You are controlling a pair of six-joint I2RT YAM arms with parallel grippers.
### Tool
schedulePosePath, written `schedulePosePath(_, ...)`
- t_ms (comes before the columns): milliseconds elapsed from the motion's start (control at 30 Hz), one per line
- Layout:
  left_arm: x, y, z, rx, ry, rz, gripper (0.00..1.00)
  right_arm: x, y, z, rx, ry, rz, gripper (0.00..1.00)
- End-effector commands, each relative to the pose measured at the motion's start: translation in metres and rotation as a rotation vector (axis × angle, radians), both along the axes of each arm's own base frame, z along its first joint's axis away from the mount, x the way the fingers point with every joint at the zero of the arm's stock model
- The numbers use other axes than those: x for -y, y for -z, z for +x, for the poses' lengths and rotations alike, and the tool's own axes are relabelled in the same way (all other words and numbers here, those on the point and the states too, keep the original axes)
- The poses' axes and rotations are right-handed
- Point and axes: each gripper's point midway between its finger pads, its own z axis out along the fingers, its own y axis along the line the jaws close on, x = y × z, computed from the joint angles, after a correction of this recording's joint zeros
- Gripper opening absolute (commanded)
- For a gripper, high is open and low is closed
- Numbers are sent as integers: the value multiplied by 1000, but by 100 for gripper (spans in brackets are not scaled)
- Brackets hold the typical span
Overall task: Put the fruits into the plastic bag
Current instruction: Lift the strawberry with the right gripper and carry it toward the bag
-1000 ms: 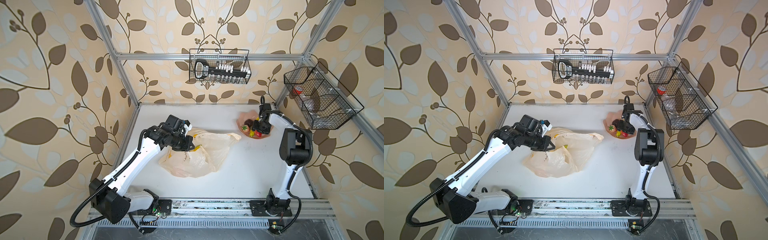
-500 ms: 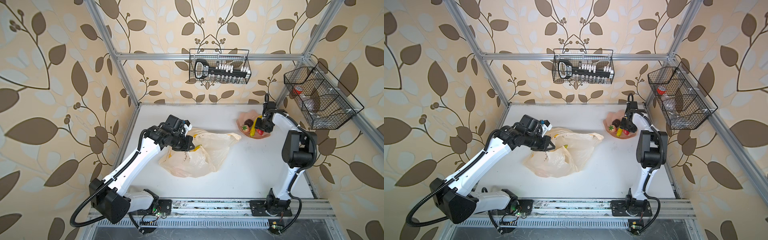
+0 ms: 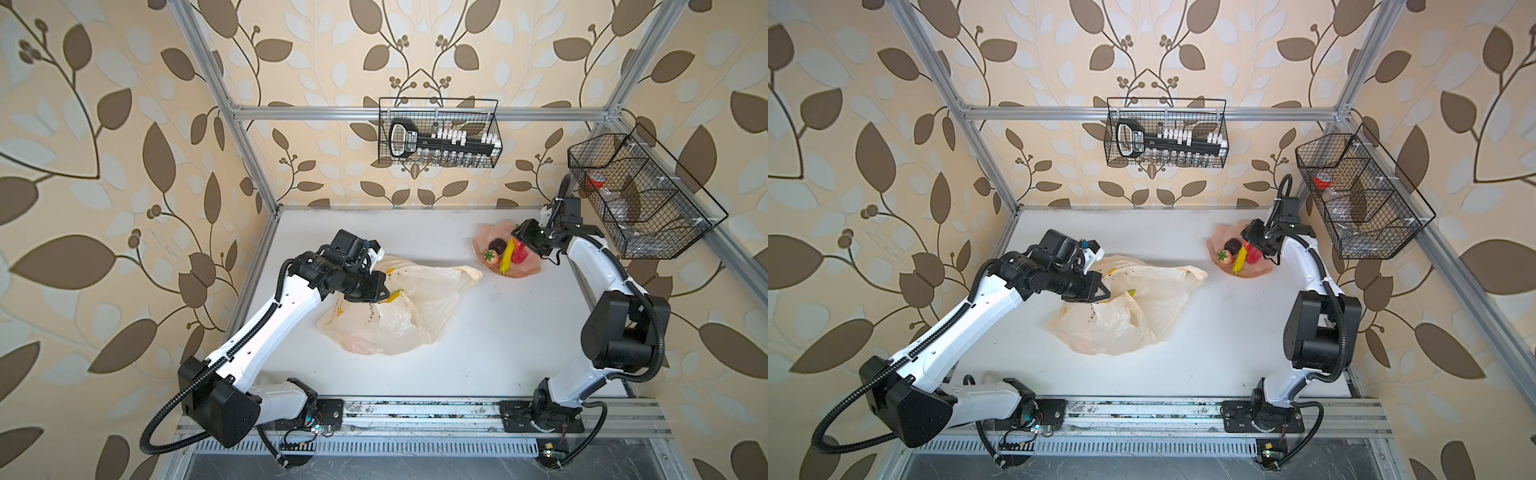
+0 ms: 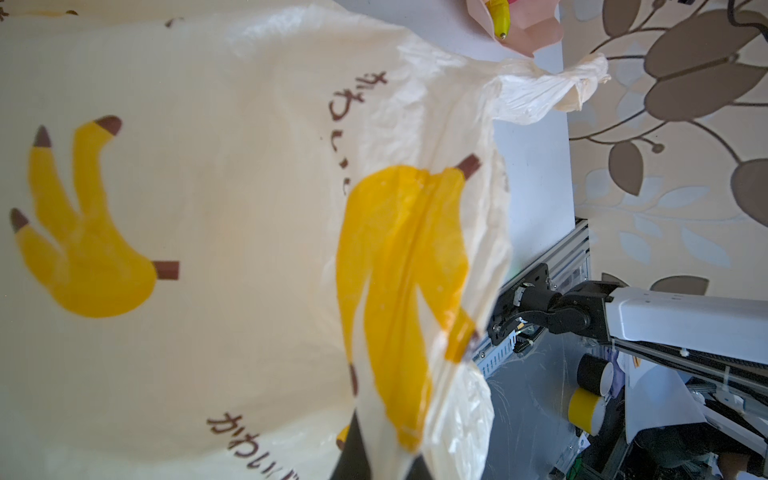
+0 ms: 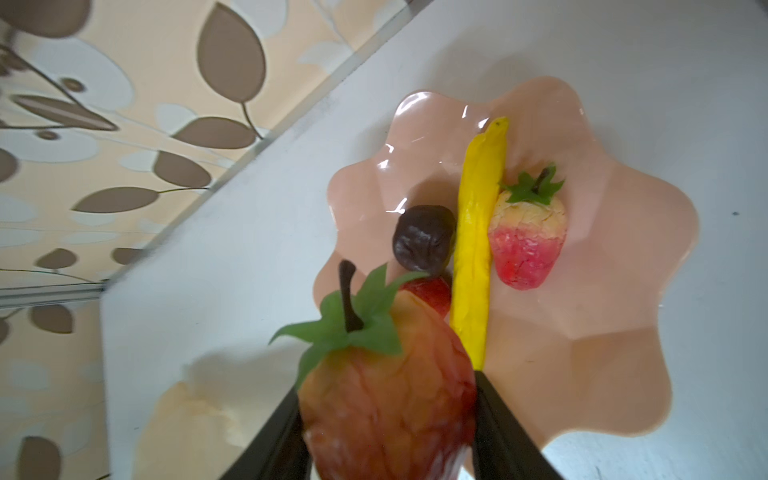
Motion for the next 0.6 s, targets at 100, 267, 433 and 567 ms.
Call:
schedulePosePath(100,6,-15,0,42,29,-38,0,-30,-47,11,242,-46,339,46)
schedulePosePath(267,6,-13,0,37,30,-37,0,-41,-57,7,300,-68,452,45)
schedulePosePath(433,6,-13,0,38,33,-32,0,-46,-47,0,281,-77,481,44)
schedulePosePath(567,6,-13,1,38,35,-31,0,-50,-43,-12,277,-79,506,44)
